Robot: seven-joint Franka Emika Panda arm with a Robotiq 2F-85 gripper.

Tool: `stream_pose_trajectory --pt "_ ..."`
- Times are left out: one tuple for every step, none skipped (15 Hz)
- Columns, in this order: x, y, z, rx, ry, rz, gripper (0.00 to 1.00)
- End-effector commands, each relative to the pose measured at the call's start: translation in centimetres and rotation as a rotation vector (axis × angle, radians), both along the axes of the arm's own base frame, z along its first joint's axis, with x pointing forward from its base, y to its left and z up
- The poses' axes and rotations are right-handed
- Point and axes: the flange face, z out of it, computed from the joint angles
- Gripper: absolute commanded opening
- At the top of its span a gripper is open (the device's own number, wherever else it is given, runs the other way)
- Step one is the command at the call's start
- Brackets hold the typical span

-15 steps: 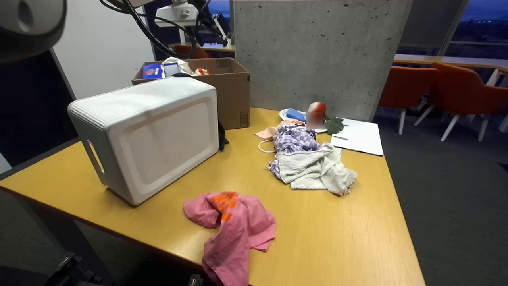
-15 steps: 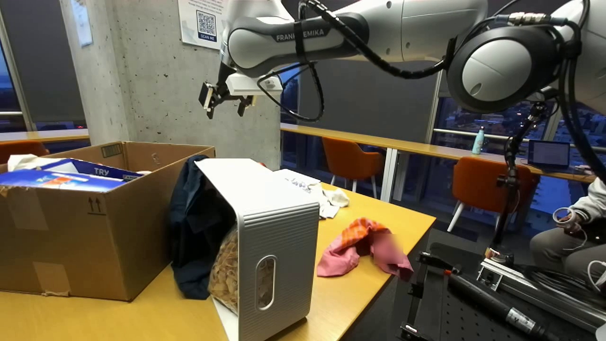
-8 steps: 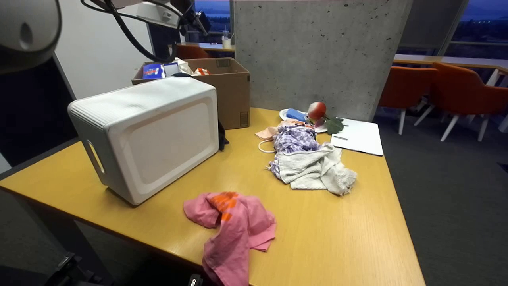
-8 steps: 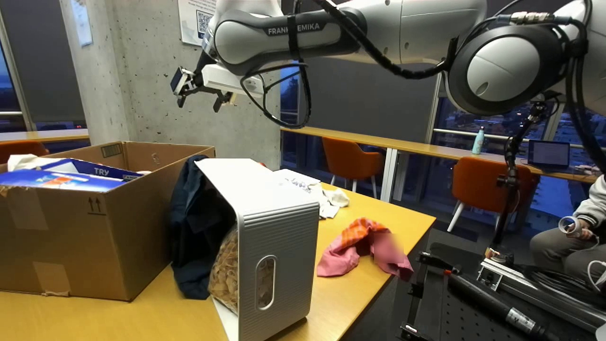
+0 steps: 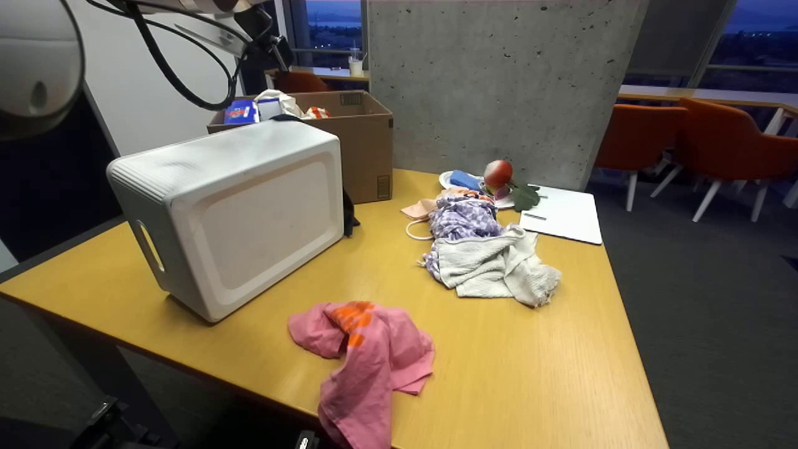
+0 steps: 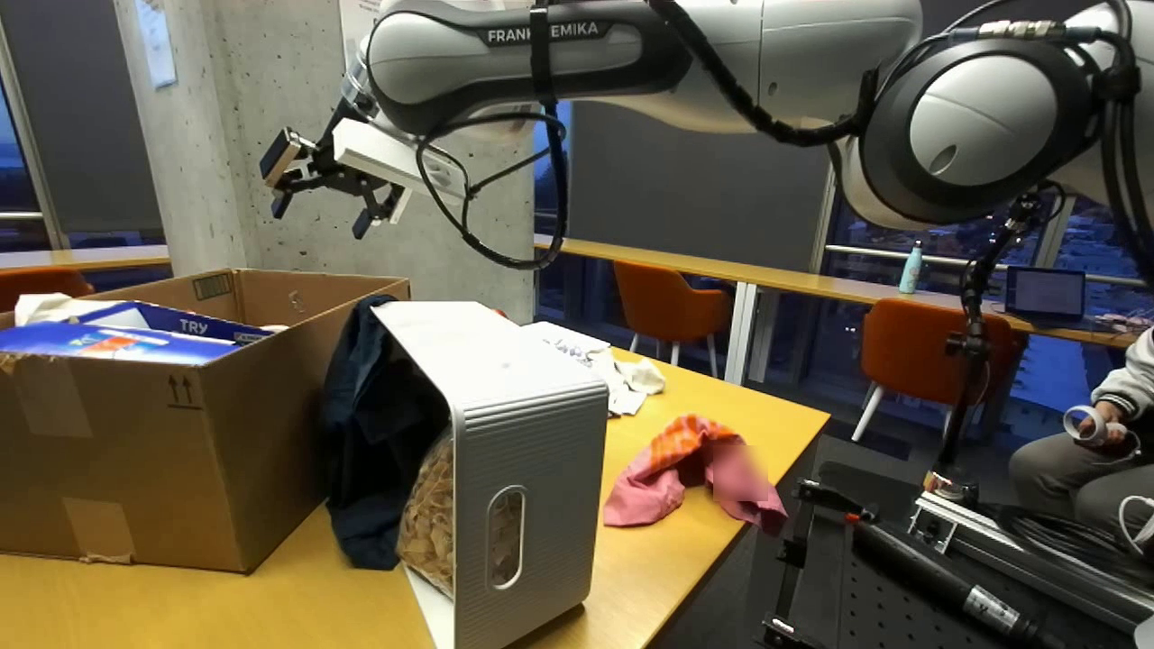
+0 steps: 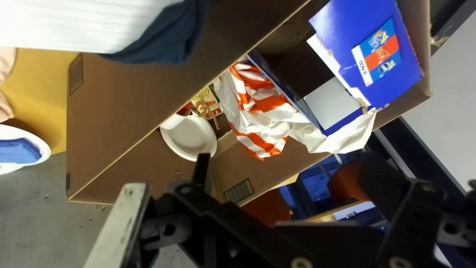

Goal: Pick up the pink shirt and put it on the table, pick up the black shirt and put it on the white basket

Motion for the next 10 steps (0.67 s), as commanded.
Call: stream_pose_trajectory --pt "-0.5 -0.4 1.0 0.030 0.085 0.026 1.00" --pt "-0.6 -0.5 0.5 0.029 0.105 0.028 1.00" --pt "-0.6 -0.7 -0.3 0.028 0.136 0.026 1.00" --pt "-0.7 -0.8 -1.0 0.019 0.172 0.022 1.00" --pt "-0.8 -0.8 -1.8 0.007 0.206 0.022 1.00" --pt "-0.9 -0.8 -2.4 -0.001 0.230 0.024 1.00" --pt "-1.0 -0.9 -2.8 -0.013 0.254 0.022 1.00" --pt "-1.1 -1.0 -3.3 -0.025 0.282 0.021 1.00" --pt "-1.3 -1.1 -3.5 -0.037 0.305 0.017 1.00" --pt "-1.4 -1.3 -3.6 -0.048 0.322 0.019 1.00"
